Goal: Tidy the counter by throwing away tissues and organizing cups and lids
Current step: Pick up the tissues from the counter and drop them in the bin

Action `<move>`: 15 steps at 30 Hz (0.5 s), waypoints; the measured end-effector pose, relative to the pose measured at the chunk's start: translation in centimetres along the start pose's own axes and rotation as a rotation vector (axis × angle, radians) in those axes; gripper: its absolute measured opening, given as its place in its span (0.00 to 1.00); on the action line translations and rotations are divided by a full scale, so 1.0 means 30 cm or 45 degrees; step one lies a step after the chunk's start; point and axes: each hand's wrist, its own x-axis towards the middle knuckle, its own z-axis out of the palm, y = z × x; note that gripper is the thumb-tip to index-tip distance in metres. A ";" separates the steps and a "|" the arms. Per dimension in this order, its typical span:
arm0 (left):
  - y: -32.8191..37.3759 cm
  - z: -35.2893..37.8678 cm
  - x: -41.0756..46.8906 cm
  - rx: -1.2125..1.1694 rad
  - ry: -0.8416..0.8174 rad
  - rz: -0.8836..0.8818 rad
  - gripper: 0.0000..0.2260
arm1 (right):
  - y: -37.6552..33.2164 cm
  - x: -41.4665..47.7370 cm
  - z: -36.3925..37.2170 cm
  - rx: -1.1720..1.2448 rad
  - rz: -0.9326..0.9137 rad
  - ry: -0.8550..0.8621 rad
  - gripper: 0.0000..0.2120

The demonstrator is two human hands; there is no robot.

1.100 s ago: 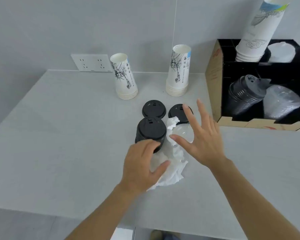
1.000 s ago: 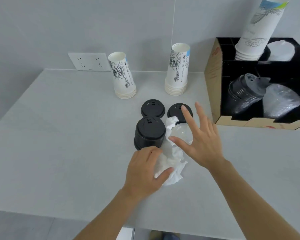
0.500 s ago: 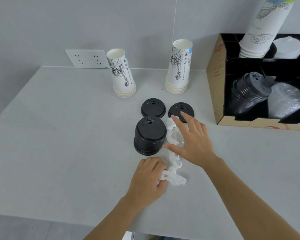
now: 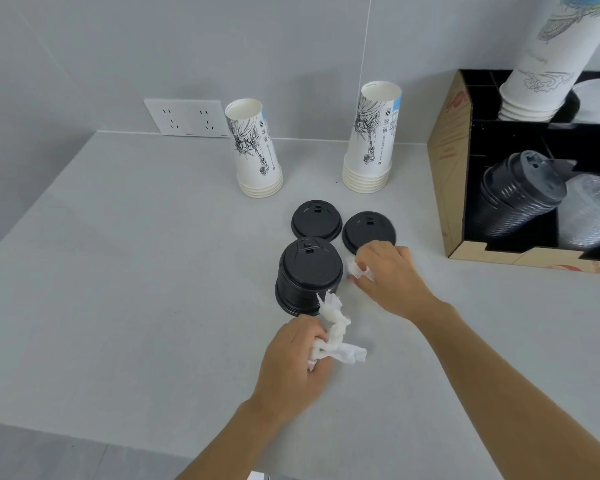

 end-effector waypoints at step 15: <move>0.146 0.000 0.051 -0.184 0.056 -0.111 0.14 | -0.075 -0.165 -0.126 0.410 0.101 0.510 0.14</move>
